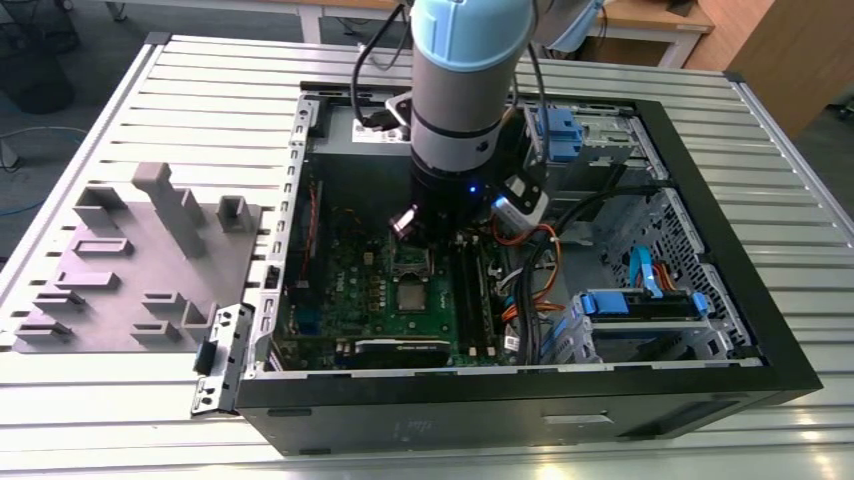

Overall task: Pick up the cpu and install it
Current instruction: 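Close the cpu cover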

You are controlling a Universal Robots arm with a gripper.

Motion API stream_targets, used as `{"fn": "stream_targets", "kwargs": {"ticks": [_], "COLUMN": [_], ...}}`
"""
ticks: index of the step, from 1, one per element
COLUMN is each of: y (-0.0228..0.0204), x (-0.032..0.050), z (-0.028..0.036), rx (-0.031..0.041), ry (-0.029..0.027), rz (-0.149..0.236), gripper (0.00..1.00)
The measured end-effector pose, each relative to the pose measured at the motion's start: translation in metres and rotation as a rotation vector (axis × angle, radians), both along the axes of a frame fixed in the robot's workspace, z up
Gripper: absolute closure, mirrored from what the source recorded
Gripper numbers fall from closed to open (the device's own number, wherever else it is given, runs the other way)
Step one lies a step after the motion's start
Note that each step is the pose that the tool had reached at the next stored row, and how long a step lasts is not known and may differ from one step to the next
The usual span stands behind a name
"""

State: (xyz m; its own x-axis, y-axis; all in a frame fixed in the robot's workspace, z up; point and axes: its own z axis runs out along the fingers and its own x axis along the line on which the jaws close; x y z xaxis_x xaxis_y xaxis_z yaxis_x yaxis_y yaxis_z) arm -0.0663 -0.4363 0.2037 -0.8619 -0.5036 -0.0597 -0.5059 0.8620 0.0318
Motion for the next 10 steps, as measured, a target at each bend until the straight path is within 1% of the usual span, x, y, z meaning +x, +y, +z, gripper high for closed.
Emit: {"fn": "stream_targets", "kwargs": {"ticks": [3, 5, 6, 10], "y": [-0.0004, -0.0007, -0.0007, -0.0007], "x": [0.0000, 0.0000, 0.0000, 0.0000], "z": [0.0021, 0.0024, 0.0024, 0.0024], "rx": [0.0115, 0.0159, 0.0170, 0.0173], "ry": [0.0000, 0.0001, 0.0000, 0.0001], "rz": [0.000, 0.000, 0.000, 0.000], "gripper": [0.89, 0.89, 0.89, 0.89]}}
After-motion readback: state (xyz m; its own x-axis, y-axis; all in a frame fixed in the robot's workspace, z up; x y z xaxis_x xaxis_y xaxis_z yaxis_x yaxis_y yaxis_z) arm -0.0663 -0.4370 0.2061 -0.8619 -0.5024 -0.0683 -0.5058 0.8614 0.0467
